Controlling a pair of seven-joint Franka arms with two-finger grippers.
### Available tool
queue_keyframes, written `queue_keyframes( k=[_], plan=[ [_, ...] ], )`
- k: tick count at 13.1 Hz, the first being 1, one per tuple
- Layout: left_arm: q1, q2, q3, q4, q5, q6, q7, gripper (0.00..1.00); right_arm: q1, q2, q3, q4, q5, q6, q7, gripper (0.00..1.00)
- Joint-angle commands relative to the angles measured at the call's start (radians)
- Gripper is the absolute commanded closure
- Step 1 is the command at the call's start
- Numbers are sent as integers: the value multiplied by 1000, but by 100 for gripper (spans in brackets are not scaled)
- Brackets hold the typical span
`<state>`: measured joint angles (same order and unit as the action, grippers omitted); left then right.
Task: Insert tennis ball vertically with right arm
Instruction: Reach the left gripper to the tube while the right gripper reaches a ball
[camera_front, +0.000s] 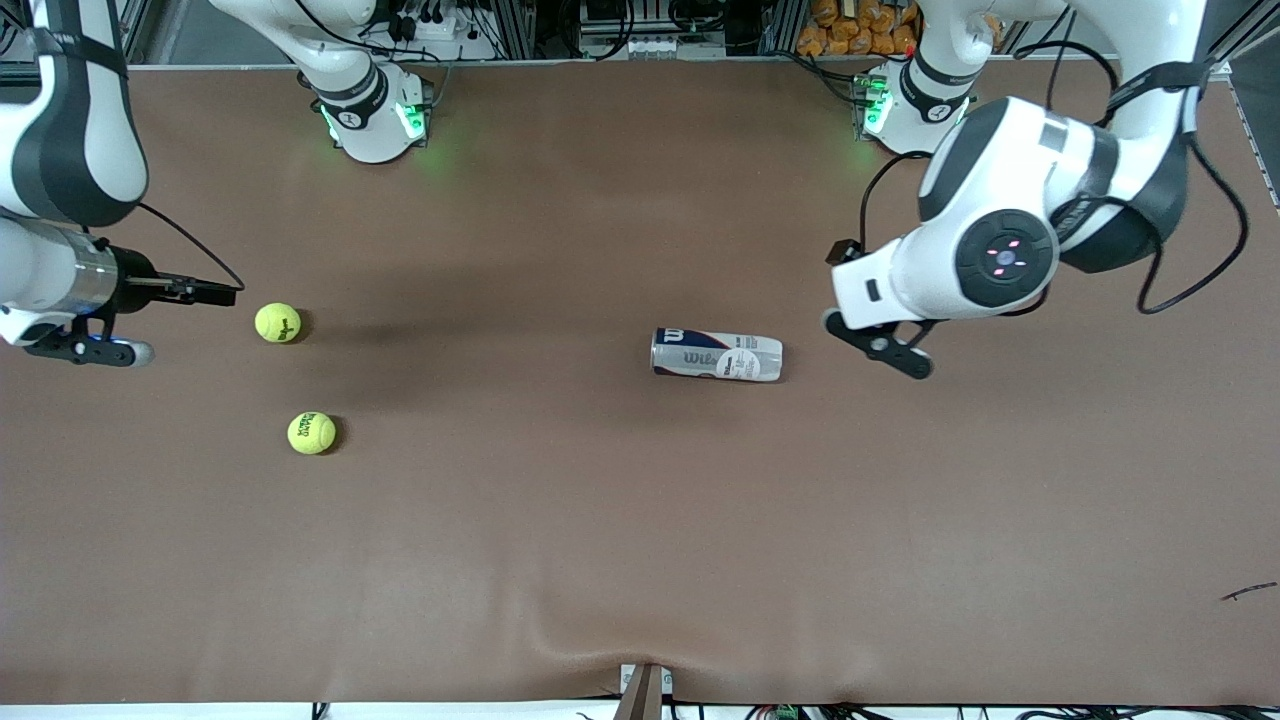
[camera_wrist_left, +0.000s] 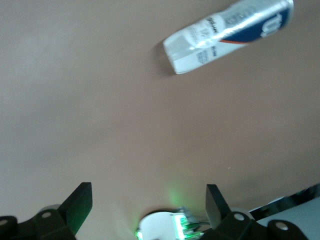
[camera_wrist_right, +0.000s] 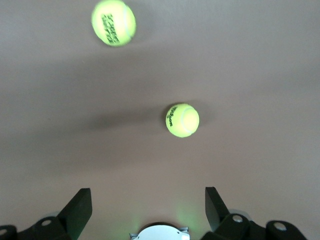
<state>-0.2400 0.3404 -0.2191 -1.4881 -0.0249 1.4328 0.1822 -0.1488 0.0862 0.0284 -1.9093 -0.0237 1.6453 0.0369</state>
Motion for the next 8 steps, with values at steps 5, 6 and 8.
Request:
queue_keyframes(
  k=[5,6,8],
  plan=[
    [-71,143,3,75,51,70,527,0,-75,-10,15,-279,-25,254,-6,0],
    [-132,147,1,75,122,86,545,0,-75,15,15,-287,-24,264,1,0],
    [-276,170,12,75,270,89,540,0,-127,85,15,-287,2,274,-3,0]
  ],
)
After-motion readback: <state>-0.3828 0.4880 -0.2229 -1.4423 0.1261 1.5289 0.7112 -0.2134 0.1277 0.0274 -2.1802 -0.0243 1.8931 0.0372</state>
